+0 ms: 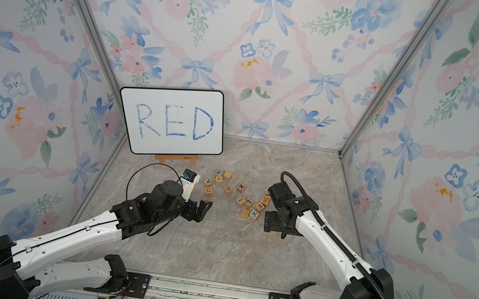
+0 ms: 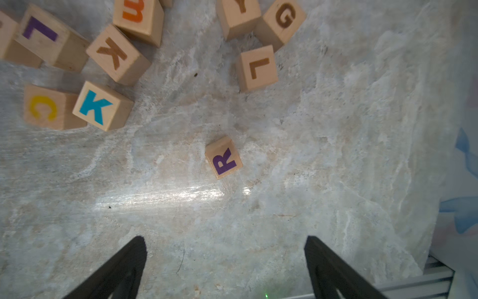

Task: Assemble the uppercase word "red" with letter blocks
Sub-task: Pick up the letter block from the center of the board.

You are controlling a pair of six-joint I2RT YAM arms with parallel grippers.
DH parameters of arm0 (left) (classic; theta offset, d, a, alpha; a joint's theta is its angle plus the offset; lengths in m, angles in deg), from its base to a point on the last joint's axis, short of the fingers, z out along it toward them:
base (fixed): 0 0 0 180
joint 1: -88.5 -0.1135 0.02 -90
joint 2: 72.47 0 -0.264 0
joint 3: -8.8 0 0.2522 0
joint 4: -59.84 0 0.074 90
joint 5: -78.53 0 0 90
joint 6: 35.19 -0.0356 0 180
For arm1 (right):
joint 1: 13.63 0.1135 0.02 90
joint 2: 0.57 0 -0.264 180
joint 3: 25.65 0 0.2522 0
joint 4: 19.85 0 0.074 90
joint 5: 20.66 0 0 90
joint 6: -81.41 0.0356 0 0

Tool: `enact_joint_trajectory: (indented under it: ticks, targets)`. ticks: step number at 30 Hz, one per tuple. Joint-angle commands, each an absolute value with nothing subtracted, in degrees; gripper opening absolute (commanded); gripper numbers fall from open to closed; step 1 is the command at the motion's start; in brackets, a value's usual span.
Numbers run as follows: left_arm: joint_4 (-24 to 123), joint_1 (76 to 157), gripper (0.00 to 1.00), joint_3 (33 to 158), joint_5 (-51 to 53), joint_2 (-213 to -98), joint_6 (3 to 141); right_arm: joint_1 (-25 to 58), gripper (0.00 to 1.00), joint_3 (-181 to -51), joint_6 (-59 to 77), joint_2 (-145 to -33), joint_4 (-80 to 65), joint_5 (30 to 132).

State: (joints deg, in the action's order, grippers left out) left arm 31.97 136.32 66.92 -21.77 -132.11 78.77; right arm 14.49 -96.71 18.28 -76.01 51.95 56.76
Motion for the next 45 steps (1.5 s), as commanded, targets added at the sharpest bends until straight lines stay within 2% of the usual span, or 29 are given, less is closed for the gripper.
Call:
enact_joint_trajectory:
  ticks: [1,4,8,15,21,27,33,36,45]
  targets:
    - [28.36,137.11,0.98,68.67,-21.80,-132.42,79.79,13.72,0.97,-95.25,20.08,-79.78,48.75,59.76]
    - [28.21,137.07,0.98,69.68,-22.37,-133.04,79.76,12.85,0.80,-94.70,19.86,-83.04,46.55,59.82]
    - [28.15,137.11,0.98,71.19,-22.02,-134.93,79.37,10.91,0.73,-94.42,18.61,-86.13,44.54,59.35]
    - [28.26,137.10,0.98,72.65,-22.10,-137.09,78.89,7.13,0.71,-94.21,16.27,-89.44,42.82,58.68]
    - [28.24,137.02,0.98,73.26,-22.42,-138.19,78.01,5.26,0.62,-94.77,14.91,-92.44,41.12,60.29]
    - [28.30,137.03,0.98,74.06,-22.98,-139.00,77.39,5.81,0.59,-94.50,15.75,-94.44,40.65,61.75]
    - [28.30,137.02,0.98,73.63,-23.22,-138.54,77.31,5.96,0.43,-93.51,16.48,-94.25,40.05,61.75]
    - [28.32,137.02,0.98,73.10,-23.41,-138.18,77.05,5.97,0.30,-94.02,16.84,-94.44,40.26,61.69]
    - [28.23,136.84,0.98,73.27,-24.36,-137.19,75.95,8.80,0.26,-99.67,20.88,-94.38,46.06,60.83]
